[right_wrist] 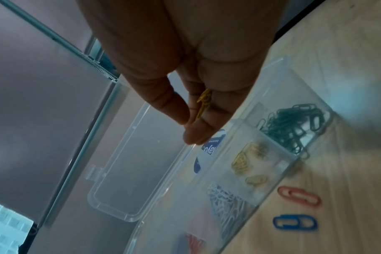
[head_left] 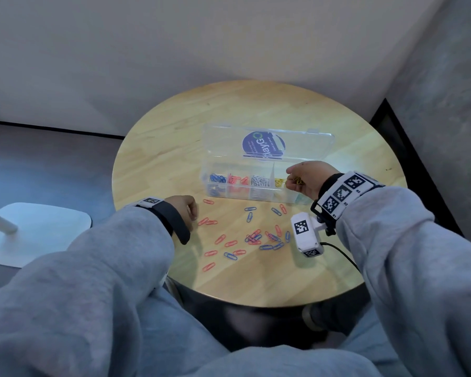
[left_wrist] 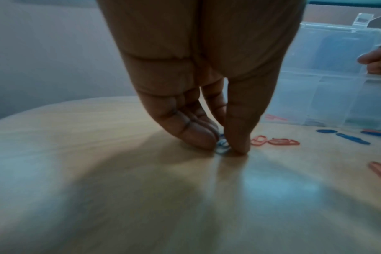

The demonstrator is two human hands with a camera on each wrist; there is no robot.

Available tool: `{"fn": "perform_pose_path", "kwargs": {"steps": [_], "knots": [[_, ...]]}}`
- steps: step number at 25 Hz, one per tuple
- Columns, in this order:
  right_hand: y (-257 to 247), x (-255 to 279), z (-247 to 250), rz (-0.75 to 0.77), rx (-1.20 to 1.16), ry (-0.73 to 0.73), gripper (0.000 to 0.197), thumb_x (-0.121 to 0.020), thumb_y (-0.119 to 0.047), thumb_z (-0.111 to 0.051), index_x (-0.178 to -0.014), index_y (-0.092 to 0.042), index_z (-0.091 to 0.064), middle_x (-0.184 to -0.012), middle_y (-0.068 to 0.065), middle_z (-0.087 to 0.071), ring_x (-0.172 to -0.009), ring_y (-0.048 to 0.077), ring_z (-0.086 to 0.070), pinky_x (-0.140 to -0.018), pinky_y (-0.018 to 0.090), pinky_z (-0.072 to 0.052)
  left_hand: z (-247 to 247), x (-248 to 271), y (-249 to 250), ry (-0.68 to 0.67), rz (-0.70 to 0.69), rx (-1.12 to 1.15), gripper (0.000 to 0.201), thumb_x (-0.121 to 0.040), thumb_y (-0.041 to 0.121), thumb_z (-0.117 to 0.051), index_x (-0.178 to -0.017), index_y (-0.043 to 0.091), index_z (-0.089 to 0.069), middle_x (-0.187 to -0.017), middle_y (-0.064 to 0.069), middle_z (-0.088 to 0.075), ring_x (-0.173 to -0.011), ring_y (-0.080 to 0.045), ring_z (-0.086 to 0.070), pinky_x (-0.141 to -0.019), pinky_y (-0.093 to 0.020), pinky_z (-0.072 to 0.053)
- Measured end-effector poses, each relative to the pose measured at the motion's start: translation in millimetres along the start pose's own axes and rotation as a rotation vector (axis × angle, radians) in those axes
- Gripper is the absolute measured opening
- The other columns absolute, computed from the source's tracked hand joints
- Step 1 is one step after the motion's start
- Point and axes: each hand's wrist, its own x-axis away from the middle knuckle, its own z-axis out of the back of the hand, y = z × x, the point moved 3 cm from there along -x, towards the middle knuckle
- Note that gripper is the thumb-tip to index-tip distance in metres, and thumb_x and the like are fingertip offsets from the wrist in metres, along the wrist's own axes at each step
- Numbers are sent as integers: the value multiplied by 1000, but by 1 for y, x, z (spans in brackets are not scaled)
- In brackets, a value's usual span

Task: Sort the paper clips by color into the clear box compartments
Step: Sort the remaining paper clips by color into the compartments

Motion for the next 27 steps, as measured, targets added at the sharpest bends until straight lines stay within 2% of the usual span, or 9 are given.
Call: {"fn": "perform_pose_path", "kwargs": {"steps": [3,8,10,14,18,20,23,25,27], "knots": [[4,-4,3,13,-53,7,20,-90,8,-47,-74,-2,-52,-70,9,-45,-59,16,-48,-46,16,-52,-2,-4,-5,38,10,25,26,-72,11,-63,-91,25,-52,-80,6,-60,-61,-12,-51,-60,-21,-41],[7,-2,5,4,-33,-5,24,-88,12,-43,-72,-4,-53,-77,9,-45,-59,16,-48,-51,15,-52,-4,-6,8,63,16,-13,30,-74,17,-66,-98,23,-49,-76,6,-56,-63,-17,-52,-54,-22,-39],[5,-3,7,5,-18,-11,22,-88,11,-43,-73,-2,-52,-76,9,-45,-58,16,-47,-56,18,-50,-4,-4,16,56,19,29,24,-75,17,-64,-94,23,-51,-81,3,-58,-68,-20,-53,-58,-24,-41],[0,-11,12,1,-18,26,17,-91,5,-49,-75,-2,-51,-68,7,-42,-58,17,-47,-49,19,-53,13,-3,27,39,-13,159,18,-75,7,-61,-74,24,-55,-75,4,-59,-66,-17,-53,-60,-22,-42],[3,-24,8,-9,4,-17,16,-92,-1,-49,-77,-6,-51,-72,7,-45,-64,13,-48,-73,25,-55,34,0,48,41,-122,477,21,-79,1,-64,-70,19,-57,-72,-3,-62,-63,-17,-55,-60,-20,-45],[7,-29,6,14,63,-68,6,-91,-6,-50,-88,-11,-53,-89,7,-51,-69,10,-51,-73,25,-54,44,0,56,103,-132,625,22,-81,-2,-62,-71,17,-56,-70,-5,-59,-62,-17,-56,-56,-21,-48],[15,-41,11,44,76,-115,19,-87,-8,-52,-105,-14,-51,-95,1,-53,-78,10,-54,-64,21,-48,57,-9,56,249,-86,821,23,-81,-3,-63,-70,15,-55,-73,-11,-59,-63,-21,-57,-71,-35,-54],[11,-28,15,86,67,-108,14,-87,-4,-50,-92,-15,-57,-88,-1,-54,-79,11,-54,-68,20,-48,61,-13,58,304,-58,873,22,-81,-3,-64,-71,15,-55,-71,-9,-59,-65,-23,-60,-82,-39,-56],[11,-16,20,138,86,-83,24,-89,3,-43,-81,-15,-57,-81,2,-54,-76,12,-55,-73,22,-50,60,-14,64,314,-77,909,23,-81,-4,-63,-72,15,-54,-71,-8,-58,-64,-22,-60,-82,-37,-56]]}}
